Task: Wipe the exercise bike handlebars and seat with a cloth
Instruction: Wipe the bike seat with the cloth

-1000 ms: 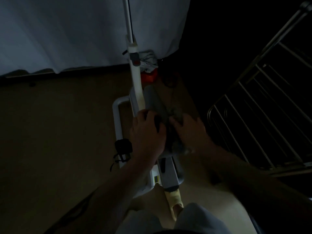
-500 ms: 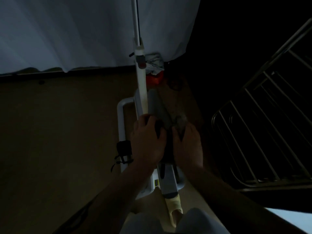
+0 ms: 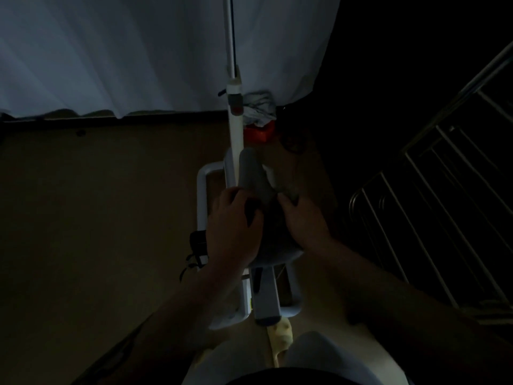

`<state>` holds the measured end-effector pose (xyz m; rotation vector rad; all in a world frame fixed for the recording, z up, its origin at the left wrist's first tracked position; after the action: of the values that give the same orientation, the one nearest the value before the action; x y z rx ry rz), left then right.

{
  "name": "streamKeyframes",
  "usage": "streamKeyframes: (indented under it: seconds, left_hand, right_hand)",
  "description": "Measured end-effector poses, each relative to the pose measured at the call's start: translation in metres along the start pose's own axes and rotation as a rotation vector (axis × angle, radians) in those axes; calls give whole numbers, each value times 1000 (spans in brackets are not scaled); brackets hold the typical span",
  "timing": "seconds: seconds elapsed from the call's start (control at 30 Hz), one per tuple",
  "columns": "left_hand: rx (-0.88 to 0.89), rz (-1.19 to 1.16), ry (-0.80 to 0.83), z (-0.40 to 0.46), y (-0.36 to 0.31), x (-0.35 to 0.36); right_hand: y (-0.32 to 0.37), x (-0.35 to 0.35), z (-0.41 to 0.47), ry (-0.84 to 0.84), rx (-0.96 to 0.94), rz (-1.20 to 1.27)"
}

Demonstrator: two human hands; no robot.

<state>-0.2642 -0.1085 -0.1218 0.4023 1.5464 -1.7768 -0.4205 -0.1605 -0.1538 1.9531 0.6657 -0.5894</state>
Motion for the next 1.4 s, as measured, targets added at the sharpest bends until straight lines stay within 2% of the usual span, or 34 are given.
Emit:
streamKeyframes:
  seconds: [0.07,0.13,0.27,0.3,0.4,0.43,0.57,0.63,0.73,0.87,1.0,1.17,1.3,1.33,1.4]
  left_hand:
    - [22,-19,-17,-1,-3,-3]
    - [18,-25,-3,0,-4,-3]
    - [-19,-19,-6,-1,2,0]
    - [-22,-29,-15,-2,2,0]
    - [-20,-29,-32,-2,3,-1]
    - [-29,-38,-35,-2,3,-1]
    - [-77,-38,-49,-1,6,-2]
    - [-86,-36,-50,-2,6,-3]
    - [-58,-49,-75,-3,1,-8]
    - [-74,-59,-92,-2,1,-8]
    - [-64,-14,-103,-4,-3,-12]
    - [-121,-16,-109,-6,1,-12]
    - [-192,22,-137,-10,3,-18]
    - [-194,14,-142,-9,4,-19]
    - [-209,6,-151,-8,5,-18]
  right_hand:
    - [-1,-5,-28,-151,-70,0]
    - [4,-11,-48,-213,-173,17]
    - [5,-4,-3,79,18,85]
    - [6,-2,-3,96,27,68]
    - [11,-8,-29,-78,-110,-31]
    - [13,-8,-29,-77,-129,-48]
    - [19,7,15,185,46,10]
    - [23,2,4,114,-14,-38]
    - [31,-9,-36,-61,-216,-141]
    - [39,-3,-13,50,-170,-130]
    - [40,2,-34,-34,-315,-328]
    - [50,21,7,98,-229,-106]
    - [53,27,-12,53,-348,-377]
    - [55,30,-8,72,-355,-382]
    - [63,33,13,136,-267,-229]
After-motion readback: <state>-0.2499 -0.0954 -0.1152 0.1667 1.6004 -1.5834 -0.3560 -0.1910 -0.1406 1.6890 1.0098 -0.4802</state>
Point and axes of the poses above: each hand's wrist, its own z-axis towards the middle knuckle, its own x-axis out of the palm, y = z × x, the point moved 10 cm from there along z, towards the middle knuckle, and after that the axes turned 7 degrees about x, right-handed, at the moved point
